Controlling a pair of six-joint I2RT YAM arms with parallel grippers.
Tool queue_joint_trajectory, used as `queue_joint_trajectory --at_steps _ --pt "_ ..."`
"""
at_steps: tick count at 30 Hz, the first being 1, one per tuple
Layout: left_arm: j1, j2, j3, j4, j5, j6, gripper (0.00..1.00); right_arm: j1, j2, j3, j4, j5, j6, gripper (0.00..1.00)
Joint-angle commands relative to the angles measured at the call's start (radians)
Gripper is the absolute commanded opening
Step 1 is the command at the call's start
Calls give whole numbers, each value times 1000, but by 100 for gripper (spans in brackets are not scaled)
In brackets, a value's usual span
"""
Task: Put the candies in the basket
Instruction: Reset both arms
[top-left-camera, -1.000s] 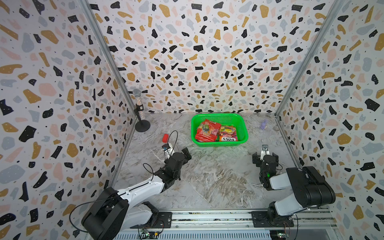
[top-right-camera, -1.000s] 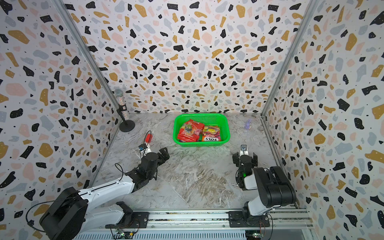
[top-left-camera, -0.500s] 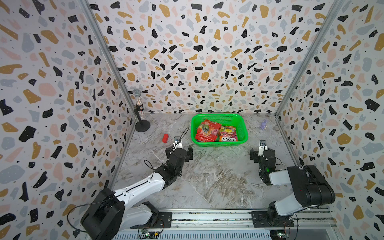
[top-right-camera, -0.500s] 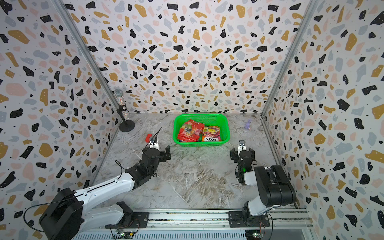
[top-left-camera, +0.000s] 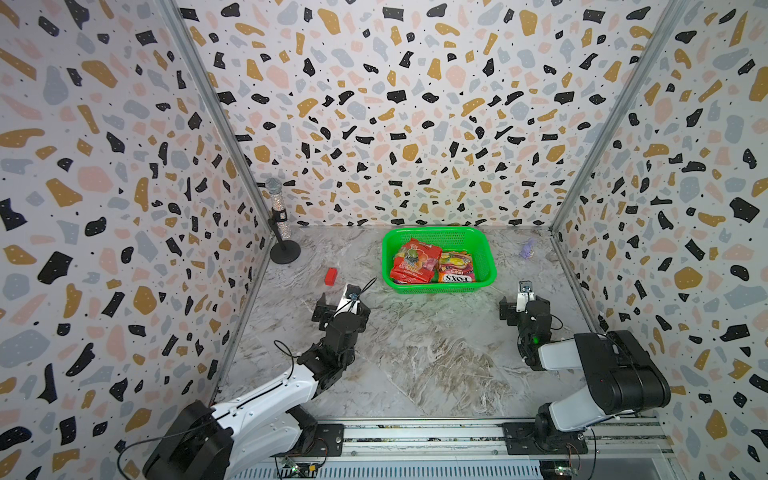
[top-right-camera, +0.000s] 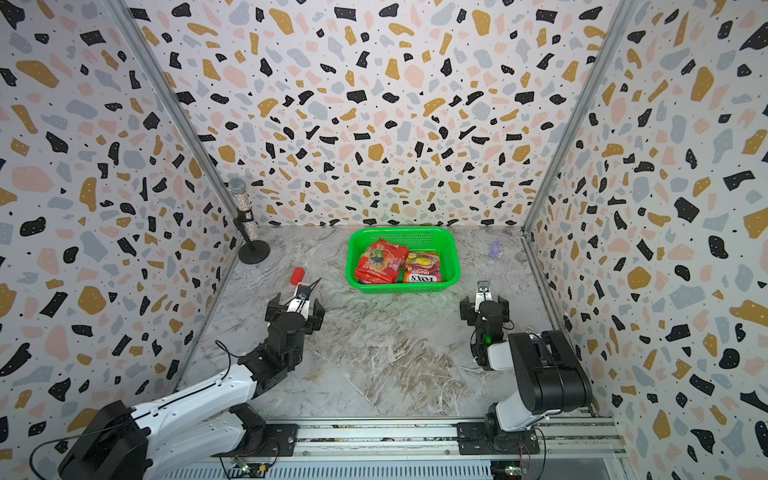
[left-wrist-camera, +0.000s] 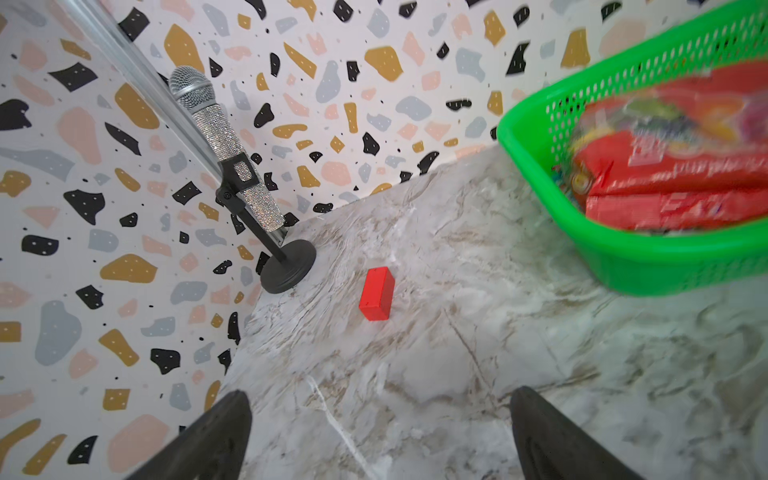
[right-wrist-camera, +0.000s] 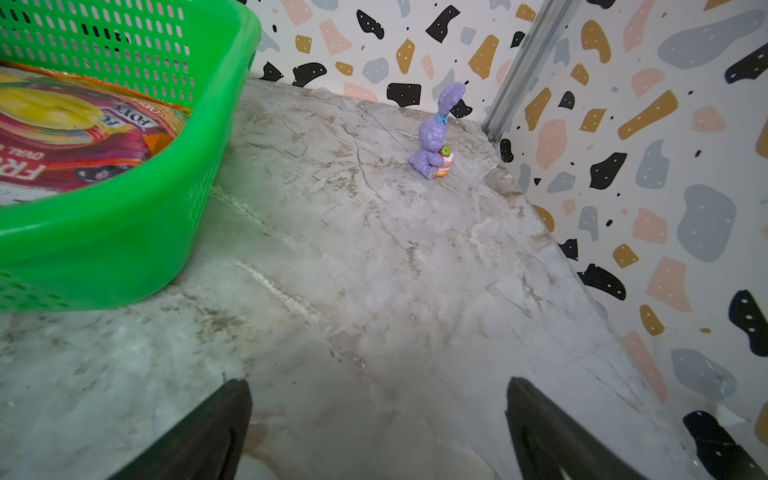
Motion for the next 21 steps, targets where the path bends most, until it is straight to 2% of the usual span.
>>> queue_joint_trajectory --at_steps 1,4,6,8,10,12,13,14,21 --pt "86 70 -76 289 66 137 100 -3 -14 13 -8 1 12 100" --pt "219 149 -142 435 222 9 100 -3 -14 13 -7 2 12 100" --pt "279 222 -156 495 254 -53 100 -3 -14 13 -6 1 11 100" --pt "338 345 -177 655 308 -79 100 -3 -14 12 -7 1 11 100" --pt "386 417 -147 692 311 -120 100 -3 -14 12 -7 1 11 100" --pt "409 360 -64 446 402 -139 100 -3 -14 11 -7 1 11 100" --pt "453 340 -33 336 481 -169 100 -3 -14 12 -6 1 11 100" --pt "478 363 -23 353 522 -170 100 -3 -14 11 -6 1 11 100" --pt "483 353 -25 345 538 -168 100 -3 -14 12 -6 2 10 100"
